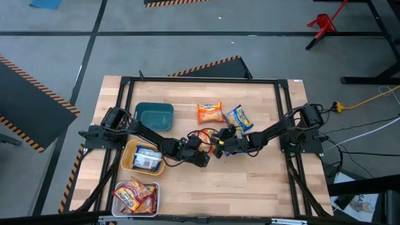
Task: Sort Maruchan noodles
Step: Put the bottom orange noodle pack into the blue bin
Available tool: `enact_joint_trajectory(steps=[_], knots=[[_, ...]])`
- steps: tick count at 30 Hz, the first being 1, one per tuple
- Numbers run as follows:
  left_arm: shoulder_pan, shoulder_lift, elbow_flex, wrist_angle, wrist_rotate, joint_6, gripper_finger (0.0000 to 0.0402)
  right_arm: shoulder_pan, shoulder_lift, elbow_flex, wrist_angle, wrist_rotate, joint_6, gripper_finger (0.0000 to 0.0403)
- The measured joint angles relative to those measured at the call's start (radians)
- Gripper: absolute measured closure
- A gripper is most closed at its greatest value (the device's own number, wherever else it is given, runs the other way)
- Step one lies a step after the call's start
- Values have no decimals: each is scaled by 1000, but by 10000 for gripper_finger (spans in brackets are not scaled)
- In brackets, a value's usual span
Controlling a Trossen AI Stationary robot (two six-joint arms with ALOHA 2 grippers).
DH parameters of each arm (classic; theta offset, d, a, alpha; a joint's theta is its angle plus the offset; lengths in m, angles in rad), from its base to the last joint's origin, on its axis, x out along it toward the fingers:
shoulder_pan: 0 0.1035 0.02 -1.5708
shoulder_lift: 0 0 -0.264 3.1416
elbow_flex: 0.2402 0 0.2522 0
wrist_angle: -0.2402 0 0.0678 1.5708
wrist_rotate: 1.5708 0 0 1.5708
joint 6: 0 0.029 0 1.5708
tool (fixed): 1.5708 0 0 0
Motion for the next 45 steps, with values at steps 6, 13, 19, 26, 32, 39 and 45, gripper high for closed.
enact_joint_trajectory(steps=[6, 13, 19, 26, 32, 39, 45], knots=[[1, 0, 0, 0, 1, -5, 151, 0, 2, 1, 3, -24, 3, 309], [-7, 1, 0, -6, 0, -8, 202, 0, 1, 4, -18, -28, 3, 309], [-8, 1, 0, -6, 4, -8, 238, 2, 0, 4, -31, -32, 3, 309], [-11, 0, 0, 3, 36, -11, 269, 3, -88, -1, -139, -68, 2, 309], [-17, 0, 0, 11, 72, -37, 286, 4, -285, 0, -280, -91, 5, 309], [-17, -10, 0, 66, 98, -35, 325, 3, -480, 1, -451, -10, 3, 309], [-18, -74, -1, 61, 91, -15, 373, 2, -568, 1, -598, 51, 7, 309]])
